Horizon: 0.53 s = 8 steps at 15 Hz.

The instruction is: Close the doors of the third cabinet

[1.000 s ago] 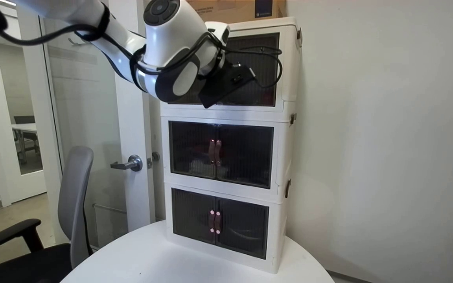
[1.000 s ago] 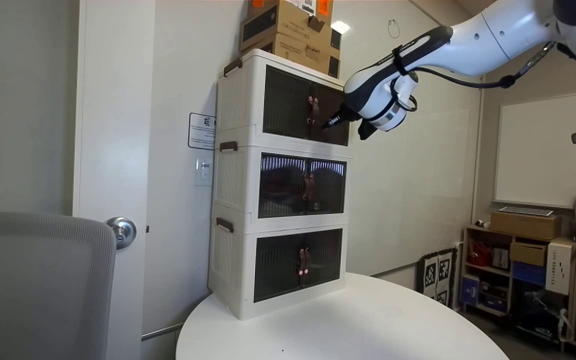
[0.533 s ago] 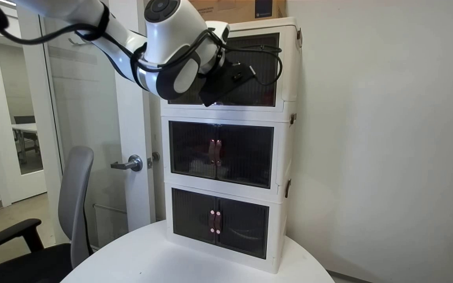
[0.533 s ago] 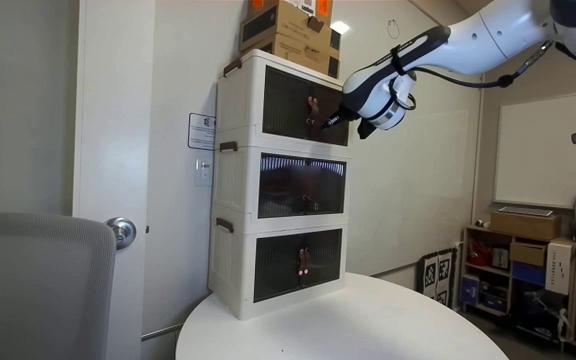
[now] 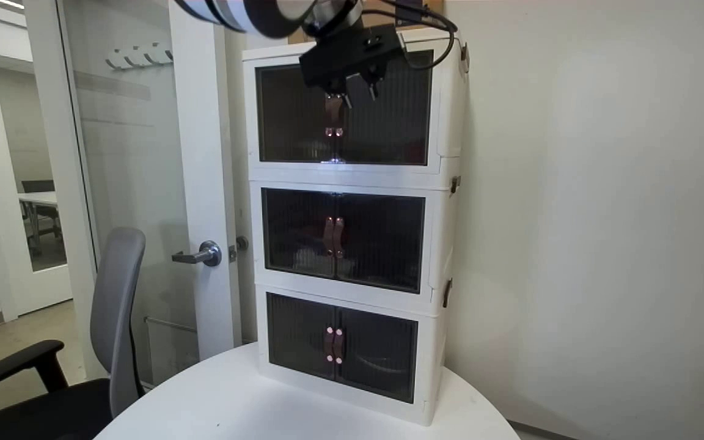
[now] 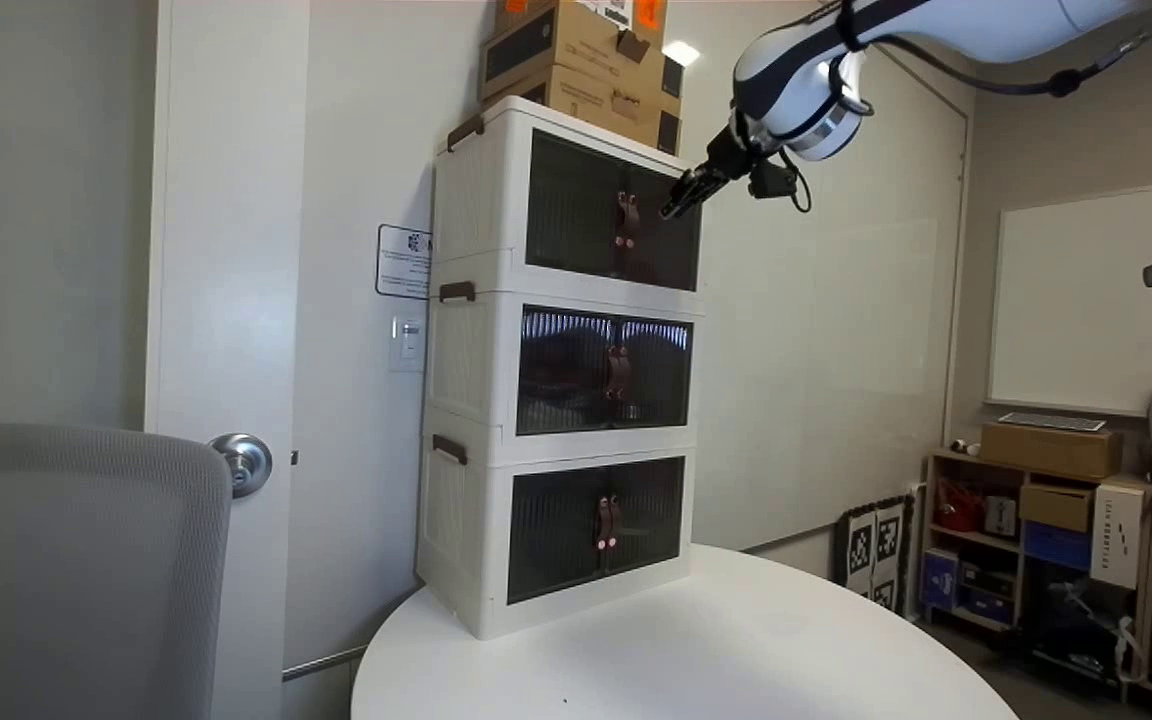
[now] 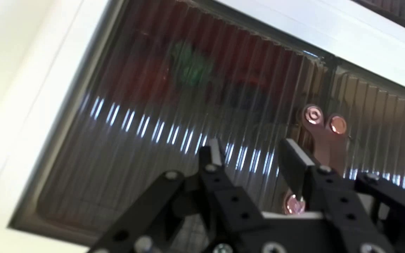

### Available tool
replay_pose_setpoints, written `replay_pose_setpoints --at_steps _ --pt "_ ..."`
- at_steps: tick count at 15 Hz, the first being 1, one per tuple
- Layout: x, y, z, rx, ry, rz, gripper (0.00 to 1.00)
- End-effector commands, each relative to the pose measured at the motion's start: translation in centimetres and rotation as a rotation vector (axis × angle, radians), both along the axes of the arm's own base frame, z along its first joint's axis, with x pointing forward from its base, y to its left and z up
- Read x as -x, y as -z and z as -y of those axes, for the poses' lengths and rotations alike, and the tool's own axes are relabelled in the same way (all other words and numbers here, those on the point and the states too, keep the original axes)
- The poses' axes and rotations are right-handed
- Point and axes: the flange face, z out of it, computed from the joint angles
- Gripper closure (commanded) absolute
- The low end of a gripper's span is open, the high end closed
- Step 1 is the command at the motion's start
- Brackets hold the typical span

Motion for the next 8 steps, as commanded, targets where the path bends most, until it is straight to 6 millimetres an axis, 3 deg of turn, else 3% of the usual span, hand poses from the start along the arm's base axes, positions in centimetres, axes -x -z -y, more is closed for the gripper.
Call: replay_pose_setpoints --at_steps 1,4,8 --pt "3.8 -3.5 1.3 -0.104 0.003 -0.164 0.22" --pt "7.1 -4.3 3.2 -0.167 0.037 -0.330 0.00" --pt "11.5 -1.7 4.4 -0.206 0.170 -0.521 0.00"
